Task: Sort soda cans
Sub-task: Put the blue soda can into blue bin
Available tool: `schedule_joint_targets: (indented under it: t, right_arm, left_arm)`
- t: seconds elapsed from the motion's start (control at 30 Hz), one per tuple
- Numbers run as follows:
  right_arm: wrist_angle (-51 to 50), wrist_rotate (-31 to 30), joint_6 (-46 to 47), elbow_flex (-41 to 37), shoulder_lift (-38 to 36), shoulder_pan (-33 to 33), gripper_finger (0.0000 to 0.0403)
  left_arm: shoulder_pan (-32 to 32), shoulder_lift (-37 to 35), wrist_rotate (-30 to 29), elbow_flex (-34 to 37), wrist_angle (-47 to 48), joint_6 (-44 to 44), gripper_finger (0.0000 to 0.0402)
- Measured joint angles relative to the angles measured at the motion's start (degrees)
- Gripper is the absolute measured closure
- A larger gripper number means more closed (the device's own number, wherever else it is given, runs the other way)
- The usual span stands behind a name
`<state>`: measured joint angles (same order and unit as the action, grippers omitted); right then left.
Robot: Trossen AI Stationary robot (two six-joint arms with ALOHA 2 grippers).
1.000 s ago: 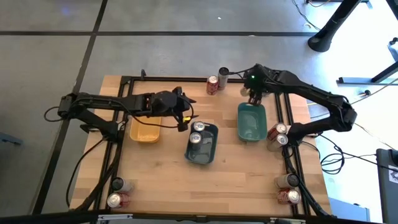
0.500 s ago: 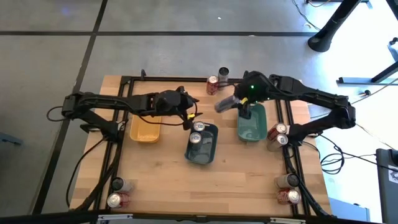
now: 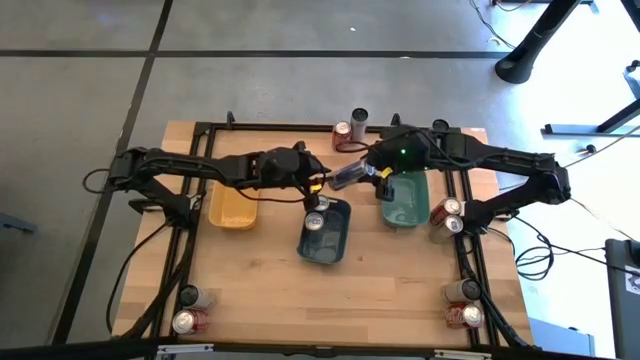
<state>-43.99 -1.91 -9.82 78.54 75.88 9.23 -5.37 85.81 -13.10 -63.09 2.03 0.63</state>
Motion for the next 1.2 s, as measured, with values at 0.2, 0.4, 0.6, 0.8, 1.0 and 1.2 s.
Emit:
schedule_joint_targets:
  t: [0.2, 0.4, 0.6, 0.8, 1.0, 1.2]
  right_arm:
    - [2.33, 2.23, 0.46, 0.00, 0.15, 0.06, 0.0162]
    - [5.10, 3.42, 0.59, 0.00, 0.24, 0.04, 0.0162]
    - [8.58, 7.22, 0.81, 0.11, 1.24, 0.04, 0.0162]
    - [7.79, 8.30, 2.00, 0.11, 1.92, 0.00, 0.0162]
    - [7.81, 12.46, 3.39, -1.55, 1.92, -1.99, 0.0162]
    - [13.76, 12.07, 3.66, -6.55, 2.34, -5.52, 0.0162]
  left_arm:
    - [0.07, 1.67, 0.09, 0.00, -0.05, 0.29, 0.0374]
    - [0.39, 3.91, 0.15, 0.00, -1.81, 0.49, 0.0384]
    - [0.50, 4.73, 2.90, 0.04, -4.25, 1.92, 0.0383]
    - [1.05, 3.48, 3.06, 0.06, -2.32, 3.32, 0.0388]
    - [2.05, -2.17, 3.00, 0.00, 4.22, 4.01, 0.0384]
    - [2.01, -5.92, 1.21, -0.02, 10.28, 3.25, 0.0389]
